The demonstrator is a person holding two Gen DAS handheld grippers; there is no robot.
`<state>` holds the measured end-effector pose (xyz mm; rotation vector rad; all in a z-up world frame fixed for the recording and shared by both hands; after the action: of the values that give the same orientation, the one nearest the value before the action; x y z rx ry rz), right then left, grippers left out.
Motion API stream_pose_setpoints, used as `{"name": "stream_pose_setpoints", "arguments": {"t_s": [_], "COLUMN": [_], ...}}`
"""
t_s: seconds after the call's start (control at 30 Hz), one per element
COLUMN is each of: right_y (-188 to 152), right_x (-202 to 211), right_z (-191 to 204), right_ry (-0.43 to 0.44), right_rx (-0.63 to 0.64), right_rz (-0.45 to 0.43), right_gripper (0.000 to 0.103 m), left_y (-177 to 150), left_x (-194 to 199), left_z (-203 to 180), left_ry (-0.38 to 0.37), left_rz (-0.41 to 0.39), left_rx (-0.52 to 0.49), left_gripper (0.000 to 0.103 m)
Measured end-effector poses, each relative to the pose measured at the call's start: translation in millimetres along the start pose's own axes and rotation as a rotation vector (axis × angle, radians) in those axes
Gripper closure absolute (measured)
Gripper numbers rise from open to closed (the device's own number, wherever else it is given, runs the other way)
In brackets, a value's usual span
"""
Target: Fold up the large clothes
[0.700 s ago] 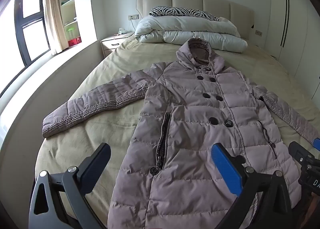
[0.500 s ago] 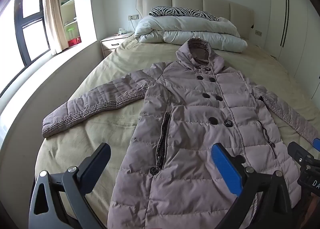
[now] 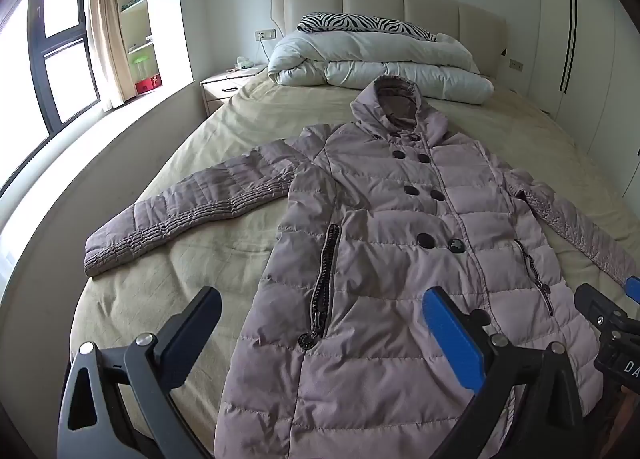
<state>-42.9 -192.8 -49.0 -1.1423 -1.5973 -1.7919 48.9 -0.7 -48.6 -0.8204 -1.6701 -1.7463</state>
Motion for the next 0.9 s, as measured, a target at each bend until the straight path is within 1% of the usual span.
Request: {"name": "stream_pose_setpoints", "arguments": {"t_s": [0.9], "right_y": [-1.3], "right_x": [0.3], "right_z": [-1.0], "right_ry": [0.002], "right_rx": [-0.002], "right_rz": [0.003], "right_gripper": [0.000], "left_y": [-0.2], "left_x": [-0.7], "left_z": [-0.6], "left_ry": [0.003], "left_rz": [-0.001], "left_rx": [-0.003], "left_gripper": [0.000]}}
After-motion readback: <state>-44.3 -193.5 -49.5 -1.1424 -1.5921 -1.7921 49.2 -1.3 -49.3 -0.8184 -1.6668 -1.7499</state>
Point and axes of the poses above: each gripper's, at about its wrist camera, not at the fingertips, and x roughly against the way its jaws point, z to its left, y to its top, the point moved 7 cm from there along -x, roughly the way its jaws point, and after that the axes turned 5 degrees about z, right-handed, at the moved point
